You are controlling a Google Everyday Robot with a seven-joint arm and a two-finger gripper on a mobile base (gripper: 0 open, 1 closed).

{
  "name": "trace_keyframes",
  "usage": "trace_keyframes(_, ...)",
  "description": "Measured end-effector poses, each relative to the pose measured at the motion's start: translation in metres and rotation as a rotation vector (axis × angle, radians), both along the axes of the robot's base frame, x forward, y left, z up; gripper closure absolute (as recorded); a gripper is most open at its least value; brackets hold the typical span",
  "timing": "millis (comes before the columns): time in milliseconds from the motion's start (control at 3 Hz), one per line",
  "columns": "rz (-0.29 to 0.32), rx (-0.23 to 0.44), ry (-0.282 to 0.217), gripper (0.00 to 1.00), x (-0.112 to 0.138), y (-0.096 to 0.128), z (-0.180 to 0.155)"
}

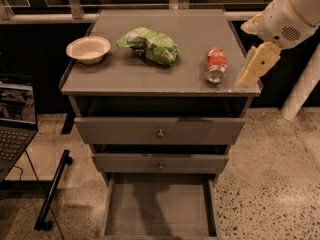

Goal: Place green rice chip bag into bottom drawer

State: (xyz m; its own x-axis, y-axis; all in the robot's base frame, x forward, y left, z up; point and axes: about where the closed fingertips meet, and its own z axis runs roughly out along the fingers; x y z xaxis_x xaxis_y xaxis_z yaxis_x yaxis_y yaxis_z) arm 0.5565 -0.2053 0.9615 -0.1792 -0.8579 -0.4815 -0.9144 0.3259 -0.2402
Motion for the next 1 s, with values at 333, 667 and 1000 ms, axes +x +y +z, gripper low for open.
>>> trace_keyframes(333,0.004,0.080,0.013,0.00,0.055,0.020,-0.004)
trace_keyframes(667,0.013,0.116,0.026,0.00,0.093,0.049,0.004)
trace_keyframes(1000,0.023,0.136,0.054,0.00,0.123,0.082,0.005)
